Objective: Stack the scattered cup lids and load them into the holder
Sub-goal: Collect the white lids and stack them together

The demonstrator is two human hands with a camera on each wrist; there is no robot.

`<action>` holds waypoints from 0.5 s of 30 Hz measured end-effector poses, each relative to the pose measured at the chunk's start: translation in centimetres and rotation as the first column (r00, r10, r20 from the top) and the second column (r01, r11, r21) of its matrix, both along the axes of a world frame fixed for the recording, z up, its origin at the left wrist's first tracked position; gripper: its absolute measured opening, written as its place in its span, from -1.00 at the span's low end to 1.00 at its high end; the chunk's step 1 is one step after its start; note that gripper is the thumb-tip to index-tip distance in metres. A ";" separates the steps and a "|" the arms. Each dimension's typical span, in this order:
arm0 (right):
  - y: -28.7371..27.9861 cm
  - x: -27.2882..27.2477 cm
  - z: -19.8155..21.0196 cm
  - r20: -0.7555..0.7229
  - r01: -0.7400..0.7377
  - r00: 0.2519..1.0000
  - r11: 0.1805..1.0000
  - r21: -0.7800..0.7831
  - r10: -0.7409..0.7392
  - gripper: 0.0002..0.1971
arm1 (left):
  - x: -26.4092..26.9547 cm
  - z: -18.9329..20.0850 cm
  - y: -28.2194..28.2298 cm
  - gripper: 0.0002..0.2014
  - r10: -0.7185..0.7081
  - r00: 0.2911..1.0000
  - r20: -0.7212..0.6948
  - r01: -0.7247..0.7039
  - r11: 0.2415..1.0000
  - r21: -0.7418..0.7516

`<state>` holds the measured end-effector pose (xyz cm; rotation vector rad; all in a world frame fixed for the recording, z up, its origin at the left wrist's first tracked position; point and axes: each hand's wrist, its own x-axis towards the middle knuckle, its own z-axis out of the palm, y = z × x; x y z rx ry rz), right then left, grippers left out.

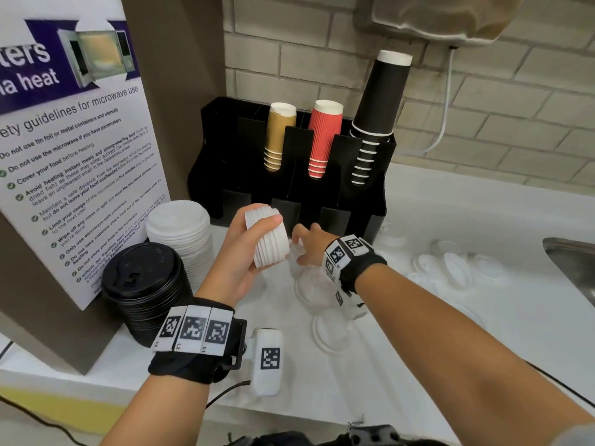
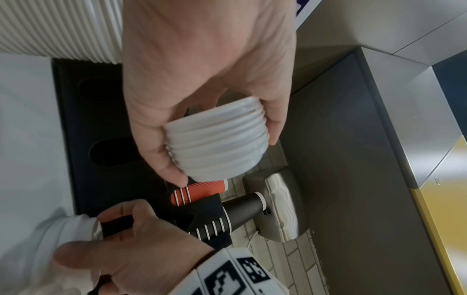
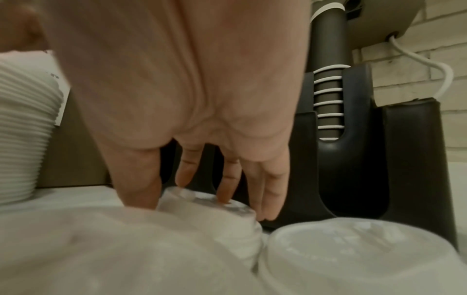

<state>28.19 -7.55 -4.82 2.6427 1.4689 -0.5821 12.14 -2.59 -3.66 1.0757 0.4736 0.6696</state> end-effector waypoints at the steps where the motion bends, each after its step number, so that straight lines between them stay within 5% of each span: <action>1: 0.1 0.2 0.0 -0.002 -0.016 1.000 1.000 0.000 0.016 -0.44 | 0.0 0.0 0.1 -0.58 -0.001 1.000 0.001 0.001 1.000 -0.002; 7: 0.0 1.1 0.0 -0.036 -0.014 0.999 0.999 0.031 0.015 -0.43 | -0.4 -0.3 0.5 -0.59 -0.006 0.999 0.038 0.008 0.998 -0.057; 11: -0.8 1.9 1.5 -0.204 0.067 0.979 0.965 0.252 -0.015 -0.54 | -0.2 -0.5 0.6 -0.61 0.008 0.997 0.078 0.000 0.994 -0.105; 15: -2.6 0.8 3.8 -0.631 0.367 0.775 0.792 0.489 0.031 -0.65 | -0.1 -0.6 0.3 -0.60 0.023 0.996 0.087 -0.013 0.992 -0.122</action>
